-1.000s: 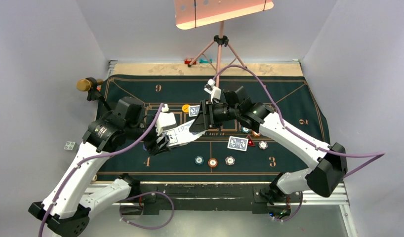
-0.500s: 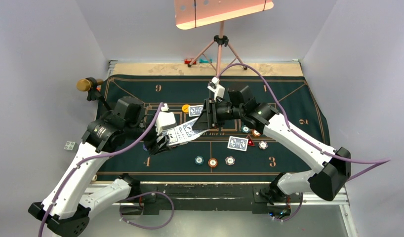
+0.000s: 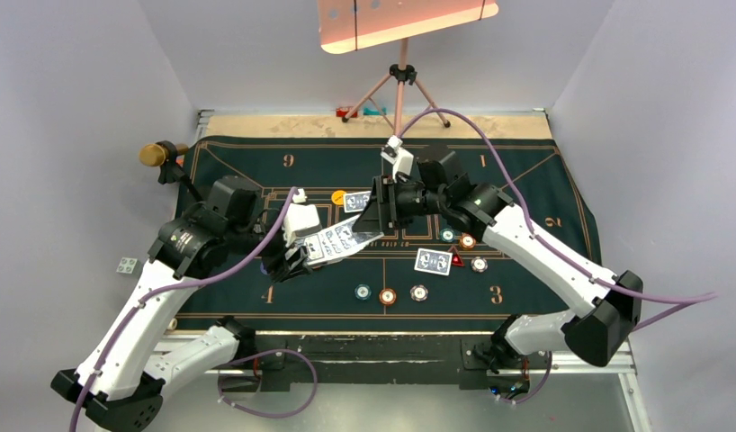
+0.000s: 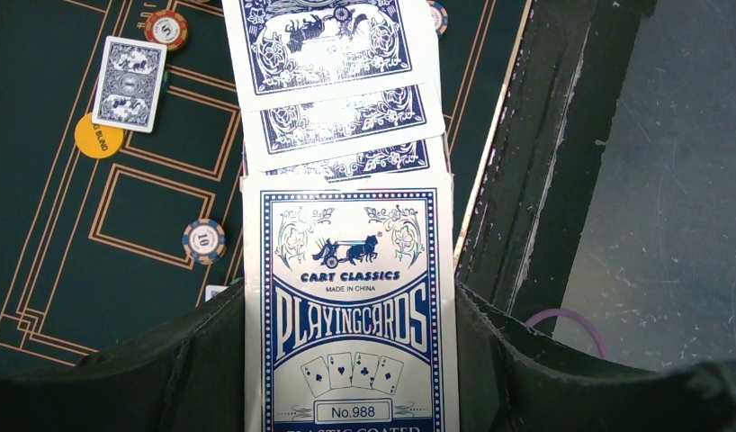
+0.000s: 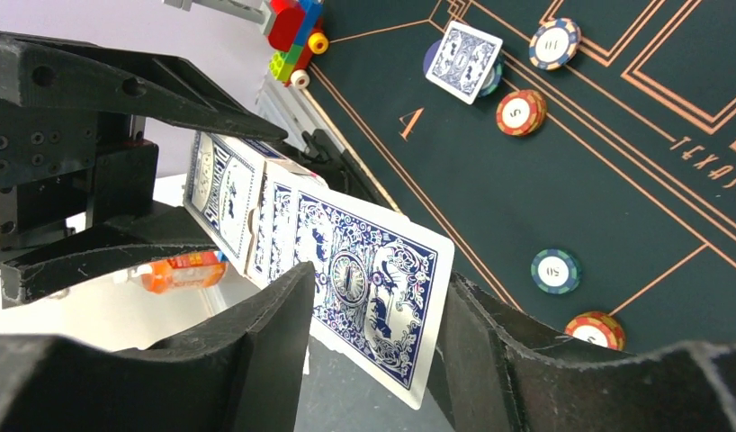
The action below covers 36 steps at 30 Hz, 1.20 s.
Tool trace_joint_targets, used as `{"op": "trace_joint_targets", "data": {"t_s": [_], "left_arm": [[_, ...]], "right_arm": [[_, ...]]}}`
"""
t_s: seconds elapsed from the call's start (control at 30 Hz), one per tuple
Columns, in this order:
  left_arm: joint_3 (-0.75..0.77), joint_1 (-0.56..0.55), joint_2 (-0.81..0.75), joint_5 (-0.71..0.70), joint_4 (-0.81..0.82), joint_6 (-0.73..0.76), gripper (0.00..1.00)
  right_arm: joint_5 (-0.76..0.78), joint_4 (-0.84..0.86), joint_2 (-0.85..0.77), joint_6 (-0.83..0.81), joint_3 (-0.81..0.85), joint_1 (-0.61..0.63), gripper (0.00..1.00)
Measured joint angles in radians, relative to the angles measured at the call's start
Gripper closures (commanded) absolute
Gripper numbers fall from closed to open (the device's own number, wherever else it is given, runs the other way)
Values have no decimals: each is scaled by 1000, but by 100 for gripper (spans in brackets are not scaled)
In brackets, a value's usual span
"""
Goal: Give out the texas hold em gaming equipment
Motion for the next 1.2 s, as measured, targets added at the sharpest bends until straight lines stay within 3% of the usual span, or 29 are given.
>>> {"op": "trace_joint_targets", "data": {"t_s": [0.23, 0.67, 0.9, 0.93, 1.07, 1.2], "left_arm": [[0, 0, -3, 0, 0, -4, 100], [0, 0, -5, 0, 0, -8, 100], [0, 0, -5, 1, 0, -8, 100], [0, 0, -5, 0, 0, -8, 100], [0, 0, -5, 1, 0, -8, 100], [0, 0, -5, 1, 0, -8, 100]], "right_arm": [[63, -72, -16, -53, 50, 0, 46], [116, -130, -27, -84, 55, 0, 60], [121, -142, -53, -84, 55, 0, 61], [121, -143, -60, -84, 55, 0, 58], [118, -142, -80, -79, 45, 0, 24], [106, -120, -89, -61, 11, 0, 14]]}}
